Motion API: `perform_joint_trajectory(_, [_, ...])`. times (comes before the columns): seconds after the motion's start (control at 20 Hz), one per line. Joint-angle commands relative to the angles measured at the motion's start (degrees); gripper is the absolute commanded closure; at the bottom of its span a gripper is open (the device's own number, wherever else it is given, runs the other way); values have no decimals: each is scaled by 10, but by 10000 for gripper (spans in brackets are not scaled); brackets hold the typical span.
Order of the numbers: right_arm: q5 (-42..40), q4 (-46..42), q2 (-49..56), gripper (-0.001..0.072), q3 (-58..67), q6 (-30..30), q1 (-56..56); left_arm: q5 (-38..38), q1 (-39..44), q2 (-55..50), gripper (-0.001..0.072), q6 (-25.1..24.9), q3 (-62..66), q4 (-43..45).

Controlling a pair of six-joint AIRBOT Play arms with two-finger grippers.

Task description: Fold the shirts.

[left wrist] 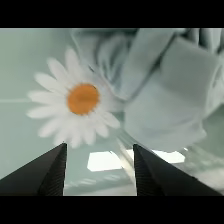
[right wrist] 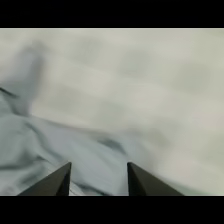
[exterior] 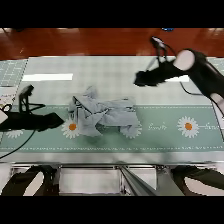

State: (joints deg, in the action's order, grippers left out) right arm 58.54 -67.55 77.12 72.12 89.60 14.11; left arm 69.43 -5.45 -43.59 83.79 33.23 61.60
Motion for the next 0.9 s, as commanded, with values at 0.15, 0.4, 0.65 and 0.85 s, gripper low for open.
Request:
perform_joint_trajectory(0.15, [-71, 80, -269, 316, -404, -20, -187, -116, -3, -83, 199, -114, -141, -247])
perform_joint_trajectory(0.4, [-35, 141, -318, 316, -487, -67, -199, -212, 86, -164, 199, -136, -124, -272])
perform_joint_trajectory(0.65, [-12, 187, -313, 316, -490, -84, -200, -204, 153, -256, 689, -179, -53, -287])
perform_joint_trajectory(0.85, [-1, 246, -294, 316, -490, -127, -199, -154, 129, -253, 689, -202, -7, -277])
